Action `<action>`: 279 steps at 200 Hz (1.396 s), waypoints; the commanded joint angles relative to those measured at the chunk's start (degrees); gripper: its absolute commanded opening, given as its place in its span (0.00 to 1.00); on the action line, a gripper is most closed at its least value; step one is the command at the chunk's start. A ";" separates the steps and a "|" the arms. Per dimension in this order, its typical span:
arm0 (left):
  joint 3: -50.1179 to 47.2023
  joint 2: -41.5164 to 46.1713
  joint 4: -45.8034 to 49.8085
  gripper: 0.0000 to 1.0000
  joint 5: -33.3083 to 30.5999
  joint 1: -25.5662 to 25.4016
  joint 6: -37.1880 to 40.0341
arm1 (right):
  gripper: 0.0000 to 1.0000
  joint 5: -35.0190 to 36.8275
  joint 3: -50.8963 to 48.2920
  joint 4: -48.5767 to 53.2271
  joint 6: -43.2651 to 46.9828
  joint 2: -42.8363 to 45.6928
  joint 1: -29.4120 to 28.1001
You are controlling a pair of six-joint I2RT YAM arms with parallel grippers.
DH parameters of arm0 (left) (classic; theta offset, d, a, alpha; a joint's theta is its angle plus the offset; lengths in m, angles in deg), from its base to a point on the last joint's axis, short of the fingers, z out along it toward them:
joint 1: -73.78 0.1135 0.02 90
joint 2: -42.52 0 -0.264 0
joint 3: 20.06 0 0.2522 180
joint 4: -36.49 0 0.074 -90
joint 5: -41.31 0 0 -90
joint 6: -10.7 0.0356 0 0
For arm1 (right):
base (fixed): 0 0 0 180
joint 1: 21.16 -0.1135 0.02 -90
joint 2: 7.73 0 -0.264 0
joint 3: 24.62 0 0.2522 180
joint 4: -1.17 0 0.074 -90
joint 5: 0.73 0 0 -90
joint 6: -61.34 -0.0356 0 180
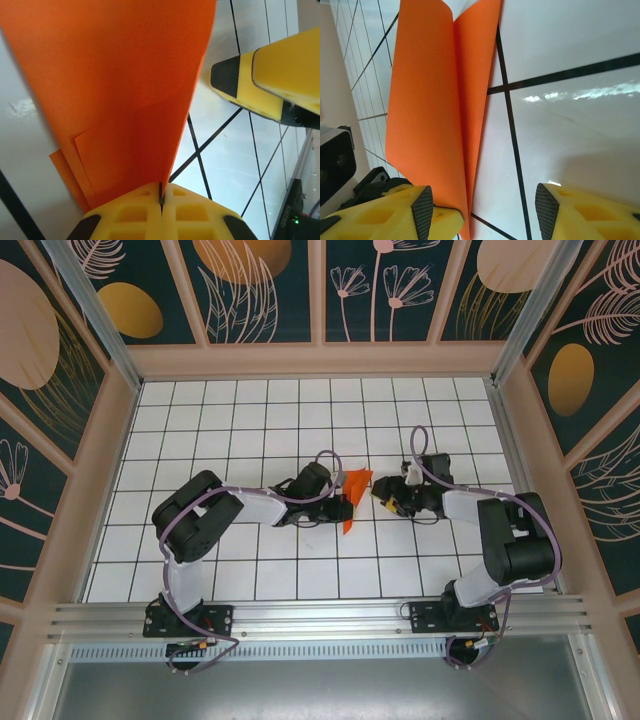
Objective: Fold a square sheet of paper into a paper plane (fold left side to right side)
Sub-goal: Fold the wing for the fifth time at the center of the table.
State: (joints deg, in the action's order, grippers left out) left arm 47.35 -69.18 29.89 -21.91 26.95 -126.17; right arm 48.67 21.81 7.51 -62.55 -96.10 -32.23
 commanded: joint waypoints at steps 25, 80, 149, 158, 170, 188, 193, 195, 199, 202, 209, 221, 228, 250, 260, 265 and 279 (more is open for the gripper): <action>-1.03 -2.18 -6.14 0.00 4.53 0.71 -3.74 | 0.63 -0.51 2.32 -4.89 -1.71 -1.74 -3.41; -1.88 -2.38 -7.94 0.00 5.16 1.25 -5.43 | 0.61 0.94 5.62 -5.13 -2.45 -5.39 -5.47; -2.50 -2.94 -9.97 0.00 5.78 1.50 -7.00 | 0.56 1.22 6.97 -5.08 -3.41 -9.21 -5.89; -2.50 -3.04 -9.97 0.00 5.86 1.58 -7.11 | 0.55 1.31 6.97 -4.97 -3.80 -9.64 -5.86; -2.49 -3.07 -10.30 0.00 6.05 1.55 -7.30 | 0.54 1.29 7.10 -4.98 -4.19 -10.22 -5.91; -2.33 -3.23 -10.40 0.00 6.16 1.53 -7.38 | 0.54 1.14 7.47 -4.73 -4.43 -11.08 -6.17; -2.36 -3.24 -10.41 0.00 6.11 1.63 -7.36 | 0.54 1.20 7.57 -4.59 -4.43 -11.26 -6.21; -2.37 -3.19 -10.40 0.00 6.09 1.58 -7.36 | 0.54 1.28 7.58 -4.48 -4.43 -11.35 -6.26; -2.40 -3.24 -10.48 0.00 6.11 1.57 -7.45 | 0.53 1.39 7.74 -4.14 -4.35 -11.57 -6.26; -2.49 -3.21 -10.57 0.01 6.10 1.63 -7.44 | 0.53 1.38 7.85 -3.90 -4.27 -11.62 -6.29; -2.51 -3.20 -10.63 0.02 6.16 1.58 -7.57 | 0.52 1.61 8.10 -3.26 -4.09 -11.94 -6.36; -2.58 -3.14 -10.71 0.03 6.09 1.62 -7.62 | 0.51 2.10 8.57 -1.94 -3.80 -12.34 -6.49; -2.58 -3.09 -10.75 0.04 6.00 1.61 -7.62 | 0.51 2.19 8.70 -1.55 -3.73 -12.53 -6.56; -2.75 -2.66 -10.84 0.07 5.85 1.65 -7.73 | 0.49 2.80 8.89 -0.76 -3.90 -13.02 -6.53; -2.83 -2.41 -10.84 0.10 5.73 1.57 -7.65 | 0.49 2.83 8.87 -0.67 -3.99 -13.26 -6.64; -2.80 -2.21 -10.84 0.12 5.66 1.64 -7.63 | 0.49 2.81 8.93 -0.62 -3.97 -13.33 -6.62; -3.01 -1.69 -10.55 0.15 5.44 1.60 -7.29 | 0.49 2.89 9.08 -0.24 -3.94 -13.68 -6.69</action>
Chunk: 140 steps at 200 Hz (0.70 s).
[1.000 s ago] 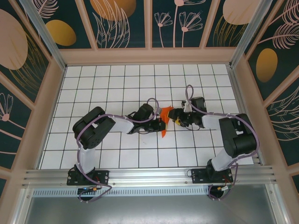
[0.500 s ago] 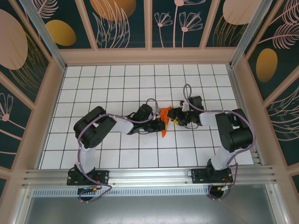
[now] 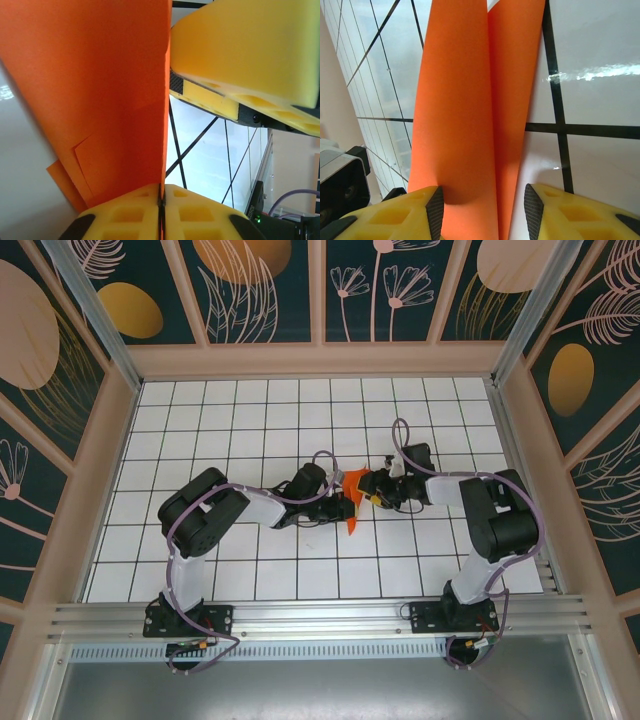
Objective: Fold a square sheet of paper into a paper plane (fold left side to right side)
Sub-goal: Fold the wing for the fifth time at the center of the table.
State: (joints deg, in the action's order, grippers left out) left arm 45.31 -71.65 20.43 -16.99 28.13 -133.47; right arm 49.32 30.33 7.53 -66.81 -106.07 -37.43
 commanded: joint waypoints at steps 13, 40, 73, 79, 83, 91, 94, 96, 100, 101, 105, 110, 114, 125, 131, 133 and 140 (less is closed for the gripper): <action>-0.89 1.22 -0.64 0.16 0.43 0.43 0.29 | 0.49 2.30 0.68 0.09 0.38 -4.08 -1.62; -0.69 2.03 0.14 0.22 0.13 0.47 0.73 | 0.49 2.66 1.34 1.04 0.45 -4.70 -1.68; -0.72 3.13 1.46 0.28 -0.39 0.60 1.44 | 0.49 2.75 2.03 1.51 0.62 -5.33 -2.00; -0.66 3.32 1.67 0.29 -0.53 0.58 1.51 | 0.49 2.85 2.12 1.59 0.62 -5.41 -1.98; -0.65 3.54 1.82 0.29 -0.63 0.63 1.61 | 0.49 2.78 2.14 1.52 0.65 -5.38 -2.01; -0.66 3.85 2.11 0.30 -0.74 0.66 1.72 | 0.48 2.77 2.18 1.47 0.66 -5.49 -2.01; -0.69 3.92 2.20 0.31 -0.71 0.74 1.80 | 0.48 2.77 2.21 1.50 0.63 -5.51 -2.01; -0.72 4.01 2.29 0.31 -0.75 0.74 1.81 | 0.49 2.72 2.22 1.51 0.62 -5.53 -2.05; -0.67 4.27 2.50 0.31 -0.80 0.81 1.98 | 0.49 2.68 2.22 1.49 0.62 -5.49 -2.10; -0.70 4.29 2.54 0.31 -0.83 0.82 2.02 | 0.49 2.68 2.18 1.46 0.62 -5.47 -2.10; -0.75 4.50 2.78 0.32 -0.95 0.89 2.09 | 0.49 2.63 2.30 1.42 0.67 -5.46 -2.14; -0.88 4.69 2.93 0.33 -1.04 1.03 2.18 | 0.49 2.68 2.34 1.42 0.68 -5.53 -2.18; -0.90 4.92 3.07 0.34 -1.10 1.08 2.18 | 0.49 2.63 2.33 1.49 0.63 -5.54 -2.23; -1.03 5.47 3.77 0.36 -1.34 1.40 2.46 | 0.49 2.67 2.57 1.52 0.64 -5.47 -2.25; -1.16 5.92 4.10 0.36 -1.54 1.52 2.69 | 0.49 2.68 2.66 1.55 0.63 -5.49 -2.34; -1.19 6.07 4.25 0.36 -1.62 1.64 2.70 | 0.49 2.68 2.67 1.56 0.67 -5.46 -2.31; -1.38 6.60 4.77 0.38 -1.89 1.91 2.99 | 0.49 2.68 2.67 1.55 0.75 -5.48 -2.28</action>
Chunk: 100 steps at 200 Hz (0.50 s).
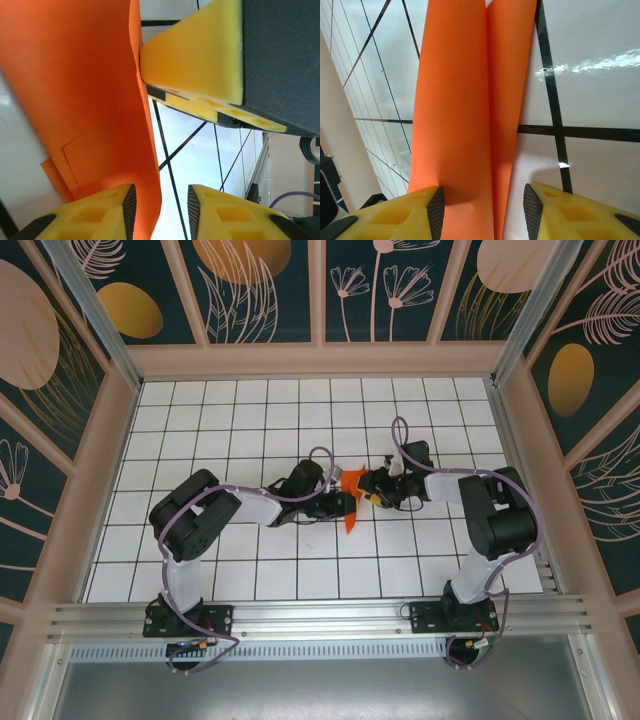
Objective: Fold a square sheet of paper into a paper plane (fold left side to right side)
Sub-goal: Fold the wing for the fifth time at the center of the table.
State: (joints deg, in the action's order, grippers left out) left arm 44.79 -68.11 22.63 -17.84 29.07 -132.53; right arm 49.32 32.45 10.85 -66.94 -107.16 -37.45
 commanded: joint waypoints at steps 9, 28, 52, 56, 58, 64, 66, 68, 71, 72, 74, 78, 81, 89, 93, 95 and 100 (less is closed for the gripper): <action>-1.00 4.01 3.23 0.39 -1.21 1.47 2.33 | 0.48 2.62 0.63 -1.68 0.84 -4.44 -2.29; -1.48 5.56 4.01 0.40 -1.48 3.11 2.87 | 0.48 2.68 0.62 -1.60 0.93 -4.36 -2.30; -0.63 5.47 5.17 0.41 -0.52 5.32 3.91 | 0.48 2.63 0.72 -1.66 0.93 -4.42 -2.49; -0.32 5.30 5.35 0.41 -0.19 5.50 4.12 | 0.48 2.67 0.70 -1.65 0.93 -4.40 -2.49; -0.12 5.06 5.37 0.41 -0.03 5.62 4.22 | 0.48 2.68 0.72 -1.64 0.93 -4.39 -2.44; 0.54 4.54 5.29 0.41 0.55 5.84 4.43 | 0.48 2.68 0.72 -1.58 0.94 -4.39 -2.43; 0.69 4.32 5.29 0.41 0.71 5.90 4.45 | 0.48 2.68 0.77 -1.53 0.93 -4.41 -2.47; 0.90 4.16 5.34 0.41 0.81 5.87 4.47 | 0.48 2.68 0.78 -1.48 0.93 -4.37 -2.50; 1.28 3.83 5.33 0.41 1.08 5.91 4.55 | 0.48 2.68 0.81 -1.42 1.01 -4.37 -2.51; 1.42 3.70 5.40 0.41 1.15 5.93 4.64 | 0.48 2.68 0.81 -1.44 1.01 -4.41 -2.51; 1.70 3.52 5.45 0.41 1.32 5.92 4.72 | 0.48 2.74 0.81 -1.41 1.04 -4.40 -2.56; 2.16 3.01 5.50 0.41 1.62 5.90 4.88 | 0.48 2.76 0.89 -1.38 1.06 -4.40 -2.54; 2.58 2.64 5.50 0.41 1.91 5.87 4.89 | 0.48 2.69 0.90 -1.30 1.02 -4.42 -2.53; 3.48 1.70 5.47 0.41 2.29 5.86 4.81 | 0.48 2.75 0.97 -1.20 1.12 -4.38 -2.51; 3.86 1.22 5.47 0.41 2.45 5.94 4.79 | 0.48 2.77 0.99 -1.13 1.11 -4.40 -2.56; 4.02 0.95 5.42 0.41 2.52 5.88 4.73 | 0.48 2.77 1.03 -1.11 1.15 -4.37 -2.55; 4.31 0.50 5.19 0.41 2.76 5.86 4.72 | 0.48 2.72 1.05 -1.11 1.11 -4.44 -2.64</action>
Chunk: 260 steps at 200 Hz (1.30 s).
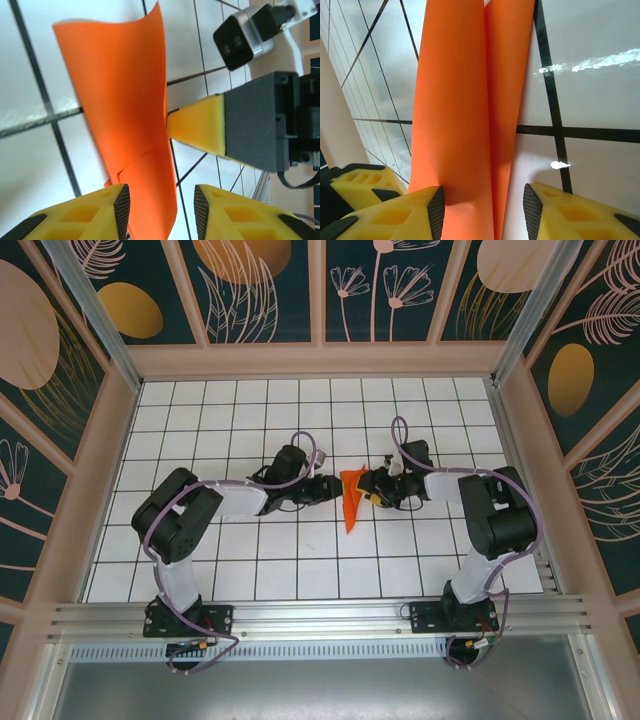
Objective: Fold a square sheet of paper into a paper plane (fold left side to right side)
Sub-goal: Fold the wing for the fifth time at the center of the table.
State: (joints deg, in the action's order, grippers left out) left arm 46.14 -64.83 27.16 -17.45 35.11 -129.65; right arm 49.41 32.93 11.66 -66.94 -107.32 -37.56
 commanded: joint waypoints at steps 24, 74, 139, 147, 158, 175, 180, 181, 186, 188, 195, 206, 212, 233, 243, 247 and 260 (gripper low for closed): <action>5.14 -4.38 -0.20 0.42 3.39 -0.17 1.48 | 0.48 2.67 0.77 -1.57 1.37 -4.29 -2.63; 8.61 -7.82 1.05 0.38 4.08 -0.17 2.19 | 0.48 2.68 0.94 -1.35 1.46 -4.35 -2.69; 10.09 -9.74 2.99 0.20 3.64 -0.16 3.39 | 0.48 2.59 1.30 -0.99 1.63 -4.81 -2.93; 10.37 -9.89 3.62 0.17 3.23 -0.07 3.94 | 0.48 2.50 1.41 -0.91 1.72 -4.75 -3.01; 10.87 -10.05 5.04 0.11 1.94 -0.05 4.99 | 0.48 2.59 1.47 -0.82 1.94 -4.78 -2.94; 11.69 -10.39 6.71 0.07 1.00 0.33 6.52 | 0.49 2.66 1.56 -0.23 2.43 -4.62 -2.94; 11.76 -10.57 6.98 0.05 0.89 0.50 6.90 | 0.49 2.75 1.56 -0.17 2.55 -4.58 -2.98; 11.78 -10.59 6.99 0.05 0.86 0.52 6.96 | 0.49 2.76 1.56 -0.17 2.57 -4.53 -2.96; 11.80 -10.68 7.10 0.04 0.78 0.80 7.28 | 0.49 2.74 1.49 -0.04 2.75 -4.52 -2.93; 11.85 -10.73 7.23 0.04 0.73 0.86 7.44 | 0.49 2.76 1.50 0.07 2.81 -4.48 -2.98; 12.04 -10.94 7.54 0.03 0.60 1.14 7.96 | 0.49 2.79 1.54 0.17 2.94 -4.40 -3.00; 12.48 -11.28 7.96 0.02 0.68 1.52 9.01 | 0.49 2.84 1.53 0.29 3.22 -4.30 -2.94; 12.74 -11.38 8.37 0.02 0.64 1.71 9.55 | 0.50 2.82 1.48 0.41 3.30 -4.30 -2.94; 13.92 -11.96 9.86 0.02 0.58 1.92 11.87 | 0.51 2.77 1.40 0.27 3.57 -3.80 -2.99; 14.50 -12.23 10.57 0.02 0.63 1.93 12.96 | 0.51 2.74 1.38 0.10 3.69 -3.37 -2.94; 14.73 -12.31 10.81 0.02 0.63 1.89 13.33 | 0.51 2.81 1.31 0.08 3.80 -3.10 -2.94; 15.28 -12.64 11.59 0.01 0.66 1.92 14.50 | 0.51 3.76 1.20 0.16 4.13 -1.62 -2.62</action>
State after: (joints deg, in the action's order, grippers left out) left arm 59.32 -76.35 35.75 -16.40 36.77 -119.66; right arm 50.42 34.26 14.02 -65.94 -107.40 -38.15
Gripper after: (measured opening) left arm 0.057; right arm 0.512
